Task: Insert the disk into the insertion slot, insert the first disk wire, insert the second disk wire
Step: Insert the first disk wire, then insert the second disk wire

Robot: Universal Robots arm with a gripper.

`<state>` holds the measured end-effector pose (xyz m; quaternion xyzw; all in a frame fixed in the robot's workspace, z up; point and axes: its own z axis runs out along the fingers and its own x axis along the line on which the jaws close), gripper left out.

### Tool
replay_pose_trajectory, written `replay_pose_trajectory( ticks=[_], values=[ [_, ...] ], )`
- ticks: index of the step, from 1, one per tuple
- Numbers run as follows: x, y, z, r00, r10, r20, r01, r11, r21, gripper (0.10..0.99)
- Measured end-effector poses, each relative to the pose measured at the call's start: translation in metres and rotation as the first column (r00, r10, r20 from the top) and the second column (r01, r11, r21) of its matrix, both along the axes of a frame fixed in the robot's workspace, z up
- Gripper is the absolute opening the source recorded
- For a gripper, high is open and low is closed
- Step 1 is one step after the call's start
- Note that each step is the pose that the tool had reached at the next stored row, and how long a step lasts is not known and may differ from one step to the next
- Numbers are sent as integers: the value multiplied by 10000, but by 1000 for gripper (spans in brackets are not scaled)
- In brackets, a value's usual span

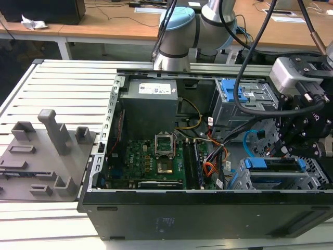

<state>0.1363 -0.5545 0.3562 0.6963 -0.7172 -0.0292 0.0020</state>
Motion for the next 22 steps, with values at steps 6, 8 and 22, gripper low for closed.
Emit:
replay_pose_trajectory(
  ticks=[6,8,22],
  values=[
    [0,0,-1,10000,0,0,0,10000,0,106],
    [0,0,-2,10000,0,0,0,10000,0,114],
    [39,346,-9,10000,15,-1,-15,10000,-3,302]
  ],
)
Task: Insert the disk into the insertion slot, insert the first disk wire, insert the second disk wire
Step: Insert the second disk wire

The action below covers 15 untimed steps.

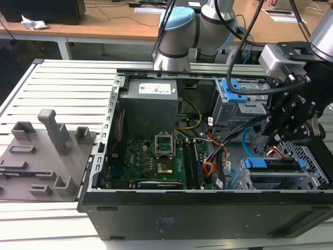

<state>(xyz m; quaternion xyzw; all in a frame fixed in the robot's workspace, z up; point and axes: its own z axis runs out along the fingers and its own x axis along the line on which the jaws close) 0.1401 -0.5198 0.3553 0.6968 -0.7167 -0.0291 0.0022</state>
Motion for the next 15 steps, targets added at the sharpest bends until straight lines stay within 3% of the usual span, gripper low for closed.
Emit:
replay_pose_trajectory(
  ticks=[2,3,4,5,9,11,12,15],
  values=[
    [69,1,-1,10000,14,-6,-14,10000,-1,302],
    [69,0,40,10000,18,-6,-18,10000,-6,302],
    [70,1,132,10000,22,-6,-22,10000,-16,302],
    [70,1,154,10000,32,-6,-32,10000,-15,302],
    [64,26,154,9980,638,-5,-638,9980,8,302],
    [-2,60,151,9977,683,-3,-683,9977,10,302],
    [-65,64,150,9977,683,0,-683,9977,11,302],
    [-133,63,149,9973,739,1,-739,9973,6,302]
  ],
)
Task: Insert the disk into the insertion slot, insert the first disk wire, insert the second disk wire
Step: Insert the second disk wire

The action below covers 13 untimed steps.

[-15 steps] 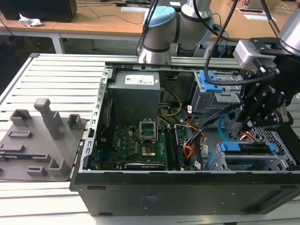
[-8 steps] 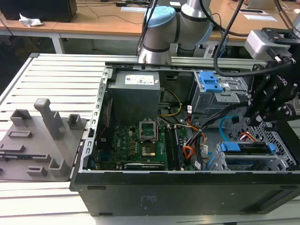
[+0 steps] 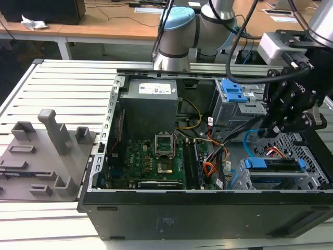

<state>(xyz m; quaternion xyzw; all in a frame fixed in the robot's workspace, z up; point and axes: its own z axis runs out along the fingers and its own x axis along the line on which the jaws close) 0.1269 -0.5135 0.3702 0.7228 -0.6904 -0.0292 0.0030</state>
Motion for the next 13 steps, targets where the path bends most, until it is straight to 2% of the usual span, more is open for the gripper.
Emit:
replay_pose_trajectory(
  ticks=[6,7,11,13],
  values=[
    [-59,0,-36,9969,784,-2,-784,9969,-56,302],
    [-69,1,-46,9963,864,-7,-864,9962,-105,302],
    [-70,0,-46,9962,871,-7,-871,9961,-111,302],
    [-70,0,-46,9962,872,-7,-872,9961,-112,161]
  ],
)
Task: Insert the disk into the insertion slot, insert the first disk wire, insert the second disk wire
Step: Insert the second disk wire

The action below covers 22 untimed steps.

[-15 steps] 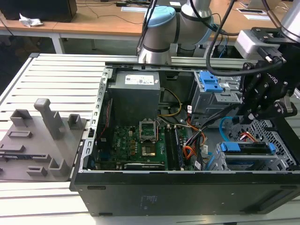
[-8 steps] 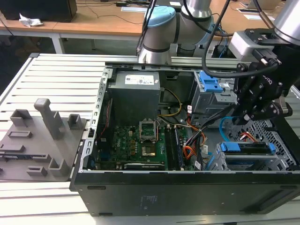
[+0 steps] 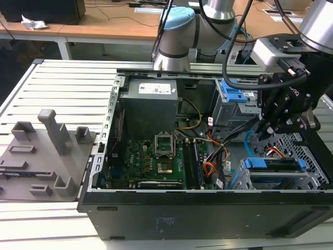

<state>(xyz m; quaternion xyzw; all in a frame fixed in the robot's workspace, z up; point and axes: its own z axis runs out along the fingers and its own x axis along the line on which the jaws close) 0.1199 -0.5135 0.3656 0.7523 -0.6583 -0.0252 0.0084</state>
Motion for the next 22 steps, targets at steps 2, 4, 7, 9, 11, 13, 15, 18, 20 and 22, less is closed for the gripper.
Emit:
replay_pose_trajectory(
  ticks=[2,4,7,9,11,13,15,18,20,22],
  values=[
    [0,0,0,10000,1,0,-1,10000,0,157],
    [0,0,0,10000,2,0,-2,10000,0,157],
    [43,0,-3,10000,2,-13,-2,10000,0,157],
    [130,0,-10,10000,2,-32,-2,10000,1,157],
    [148,-11,-17,10000,1,-35,-1,10000,-1,157],
    [149,-53,-26,10000,-27,-36,27,10000,1,157],
    [150,-111,-34,10000,-55,-35,55,10000,-1,157],
    [150,-223,-55,9999,-115,-35,115,9999,1,157],
    [150,-247,-63,9999,-148,-35,148,9999,2,157],
    [150,-250,-70,9997,-254,-35,254,9997,17,157]
  ],
)
